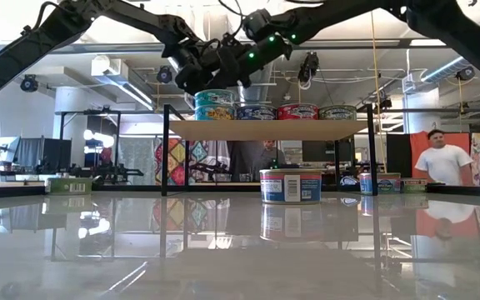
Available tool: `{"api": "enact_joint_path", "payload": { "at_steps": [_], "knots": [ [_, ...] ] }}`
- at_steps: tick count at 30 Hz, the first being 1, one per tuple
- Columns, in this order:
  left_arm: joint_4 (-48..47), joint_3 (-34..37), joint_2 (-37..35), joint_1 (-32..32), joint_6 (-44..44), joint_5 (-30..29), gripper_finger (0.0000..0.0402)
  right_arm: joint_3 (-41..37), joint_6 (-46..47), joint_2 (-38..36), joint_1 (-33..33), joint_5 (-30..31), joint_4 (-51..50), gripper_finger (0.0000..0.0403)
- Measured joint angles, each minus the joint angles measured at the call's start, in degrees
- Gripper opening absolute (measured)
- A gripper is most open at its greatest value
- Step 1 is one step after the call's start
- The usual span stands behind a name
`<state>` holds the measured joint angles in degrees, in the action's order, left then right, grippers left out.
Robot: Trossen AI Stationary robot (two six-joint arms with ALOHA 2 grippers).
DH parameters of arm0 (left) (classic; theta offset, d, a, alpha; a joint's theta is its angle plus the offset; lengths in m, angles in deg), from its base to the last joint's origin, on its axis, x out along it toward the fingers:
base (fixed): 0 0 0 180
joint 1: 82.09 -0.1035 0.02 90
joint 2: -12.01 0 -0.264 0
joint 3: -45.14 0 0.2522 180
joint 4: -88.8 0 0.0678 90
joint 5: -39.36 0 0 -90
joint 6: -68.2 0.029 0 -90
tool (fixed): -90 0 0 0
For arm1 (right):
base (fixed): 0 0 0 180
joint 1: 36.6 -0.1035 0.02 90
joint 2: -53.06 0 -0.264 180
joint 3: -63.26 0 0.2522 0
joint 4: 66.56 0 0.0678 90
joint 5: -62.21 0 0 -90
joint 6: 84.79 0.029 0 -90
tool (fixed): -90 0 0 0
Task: Stack canned seafood by type on shelf
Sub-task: Stack the yellow-blue tuna can on top of the other yellow-blue tuna can on the shelf
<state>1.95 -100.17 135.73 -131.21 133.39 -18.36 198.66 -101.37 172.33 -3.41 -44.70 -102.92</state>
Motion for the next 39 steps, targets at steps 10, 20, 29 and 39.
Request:
{"api": "enact_joint_path", "payload": {
  "at_steps": [10, 20, 29, 39],
  "knots": [
    [0.0, -0.6, 0.02, 0.11, 0.08, -0.58, 0.04, 0.27, -0.11, 0.1, 0.39, 0.18, -5.08, 0.0013],
    [-0.37, -2.1, -0.43, -0.01, -0.78, 0.25, 0.04, -0.2, -1.24, 0.76, 0.47, 0.94, -9.37, 0.0013],
    [-0.58, -1.97, -0.33, -0.1, -1.21, -0.29, 0.04, 0.0, -1.85, 0.07, 0.5, 0.62, -7.7, 0.0013],
    [-2.12, -1.97, -2.17, -1.34, -3.46, -0.02, 0.04, 0.07, -5.28, -10.22, 0.19, 5.56, -25.06, 0.0013]
  ]
}}
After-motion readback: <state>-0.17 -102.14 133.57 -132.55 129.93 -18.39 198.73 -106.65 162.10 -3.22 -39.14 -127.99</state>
